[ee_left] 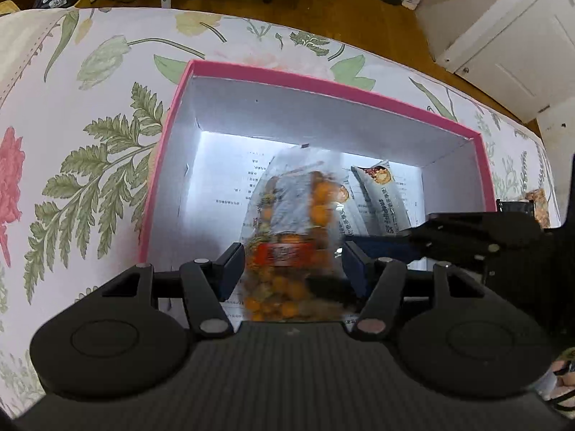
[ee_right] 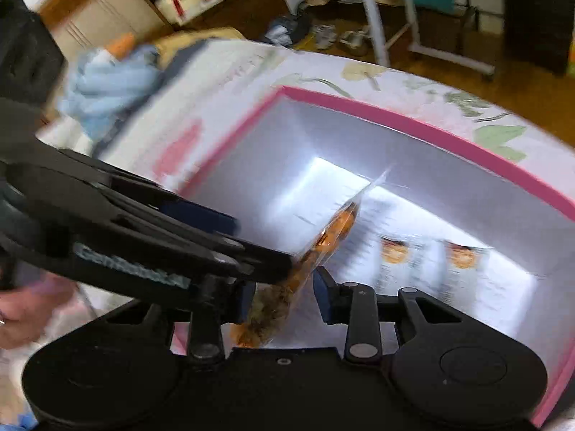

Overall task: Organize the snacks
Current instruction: 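Lift the peanut bag, carry it into the pink box, open the right gripper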

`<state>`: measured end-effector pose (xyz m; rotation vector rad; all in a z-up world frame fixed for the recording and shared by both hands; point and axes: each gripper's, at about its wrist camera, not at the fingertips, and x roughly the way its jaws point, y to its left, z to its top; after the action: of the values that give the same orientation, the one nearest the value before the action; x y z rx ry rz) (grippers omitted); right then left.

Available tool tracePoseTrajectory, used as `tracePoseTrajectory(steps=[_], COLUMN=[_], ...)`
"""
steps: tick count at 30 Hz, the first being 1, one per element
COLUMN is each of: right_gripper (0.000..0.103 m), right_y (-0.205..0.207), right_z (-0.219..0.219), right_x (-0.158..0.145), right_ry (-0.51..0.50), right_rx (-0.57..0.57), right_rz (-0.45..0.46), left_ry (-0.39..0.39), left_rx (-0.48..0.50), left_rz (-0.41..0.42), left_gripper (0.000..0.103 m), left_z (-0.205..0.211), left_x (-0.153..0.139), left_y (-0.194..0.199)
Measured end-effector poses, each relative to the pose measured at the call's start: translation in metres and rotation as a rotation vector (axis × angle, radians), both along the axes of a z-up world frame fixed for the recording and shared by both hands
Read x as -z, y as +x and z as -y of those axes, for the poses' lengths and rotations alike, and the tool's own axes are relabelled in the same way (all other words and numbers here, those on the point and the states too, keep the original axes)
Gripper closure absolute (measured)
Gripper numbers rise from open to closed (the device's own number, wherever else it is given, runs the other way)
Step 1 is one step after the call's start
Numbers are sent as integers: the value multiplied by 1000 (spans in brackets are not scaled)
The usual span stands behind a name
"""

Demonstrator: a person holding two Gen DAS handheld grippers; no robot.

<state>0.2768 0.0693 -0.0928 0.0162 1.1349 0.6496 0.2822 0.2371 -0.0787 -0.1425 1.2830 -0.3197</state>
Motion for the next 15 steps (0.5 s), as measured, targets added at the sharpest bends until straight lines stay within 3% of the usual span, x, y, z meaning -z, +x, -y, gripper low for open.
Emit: tracePoseTrajectory(steps=[3,5,9,15], right_gripper=[62,64,63,63], right_y=[-5,-8,-34,-80], right_z=[5,19,58,119], right_x=[11,11,-21,-75], right_ry=[-88,-20,121,28], right_rx=[30,61,103,105], right_rz=[19,-5,55,168], left_ry=[30,42,42,27], left_rx=[-1,0,43,153], left_rz=[61,83,125,225], left_gripper=[44,44,44,41], left_z=[3,5,14,41], left_x=[-2,-7,-24,-61], left_y=[-8,-12,-28,-70])
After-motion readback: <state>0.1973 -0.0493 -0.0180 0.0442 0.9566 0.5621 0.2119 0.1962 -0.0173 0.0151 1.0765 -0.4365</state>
